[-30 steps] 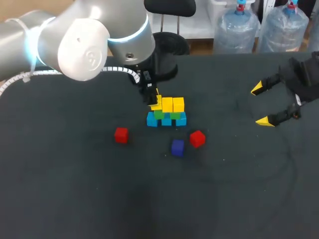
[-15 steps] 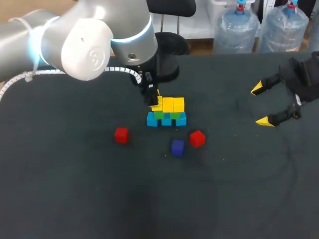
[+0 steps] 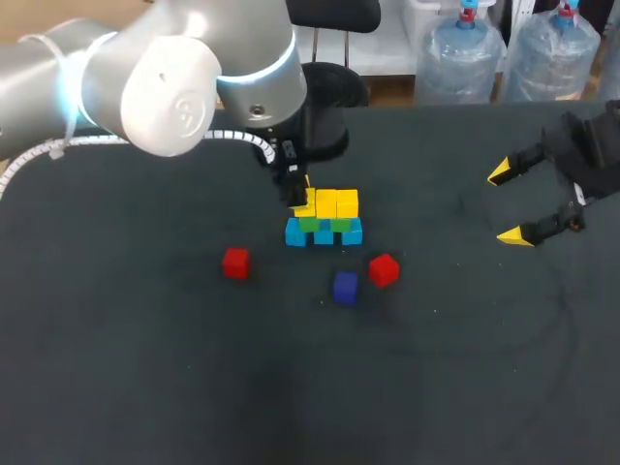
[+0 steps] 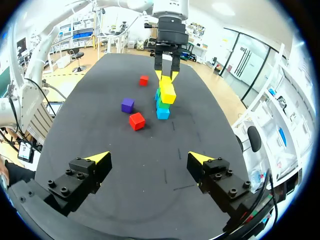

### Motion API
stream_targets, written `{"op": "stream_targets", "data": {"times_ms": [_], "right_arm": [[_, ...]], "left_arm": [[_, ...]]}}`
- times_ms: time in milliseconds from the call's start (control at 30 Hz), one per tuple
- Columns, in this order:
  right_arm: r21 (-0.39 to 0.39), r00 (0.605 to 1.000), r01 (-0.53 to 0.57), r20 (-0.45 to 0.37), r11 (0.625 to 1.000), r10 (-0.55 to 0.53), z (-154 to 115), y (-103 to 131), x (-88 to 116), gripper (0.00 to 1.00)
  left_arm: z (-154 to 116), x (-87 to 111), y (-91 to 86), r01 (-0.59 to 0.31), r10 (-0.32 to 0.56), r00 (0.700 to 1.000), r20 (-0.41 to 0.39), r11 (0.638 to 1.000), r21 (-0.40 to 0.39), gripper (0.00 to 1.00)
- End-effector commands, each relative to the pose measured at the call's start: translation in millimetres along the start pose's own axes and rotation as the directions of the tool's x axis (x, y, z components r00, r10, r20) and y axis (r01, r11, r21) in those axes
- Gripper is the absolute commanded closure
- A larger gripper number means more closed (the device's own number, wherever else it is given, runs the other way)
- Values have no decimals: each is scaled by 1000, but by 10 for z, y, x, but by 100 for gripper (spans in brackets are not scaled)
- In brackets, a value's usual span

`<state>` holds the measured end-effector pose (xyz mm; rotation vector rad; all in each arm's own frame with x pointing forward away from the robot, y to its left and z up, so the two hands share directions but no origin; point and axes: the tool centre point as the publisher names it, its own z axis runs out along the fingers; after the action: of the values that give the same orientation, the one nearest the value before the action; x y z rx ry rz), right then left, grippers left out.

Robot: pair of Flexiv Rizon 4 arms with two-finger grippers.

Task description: Place the blue cubes, place green cubes on the blue cubes, place the yellow cubes on the green cubes, then place the red cubes on the yellow cubes, and place purple cube on the red cubes.

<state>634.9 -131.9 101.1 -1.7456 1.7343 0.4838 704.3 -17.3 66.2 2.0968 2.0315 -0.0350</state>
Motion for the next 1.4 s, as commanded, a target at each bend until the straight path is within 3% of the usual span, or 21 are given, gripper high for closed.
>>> {"op": "stream_targets", "data": {"times_ms": [33, 1400], "right_arm": [[-1, 1000, 1, 2, 1000, -1, 13, -10, 5, 0], [-1, 1000, 1, 2, 1000, -1, 13, -10, 5, 0]], "left_arm": [[6, 1, 20, 0, 0, 1000, -1, 1000, 4, 100], [49, 11, 24, 0, 0, 1000, -2, 1000, 9, 100]]}}
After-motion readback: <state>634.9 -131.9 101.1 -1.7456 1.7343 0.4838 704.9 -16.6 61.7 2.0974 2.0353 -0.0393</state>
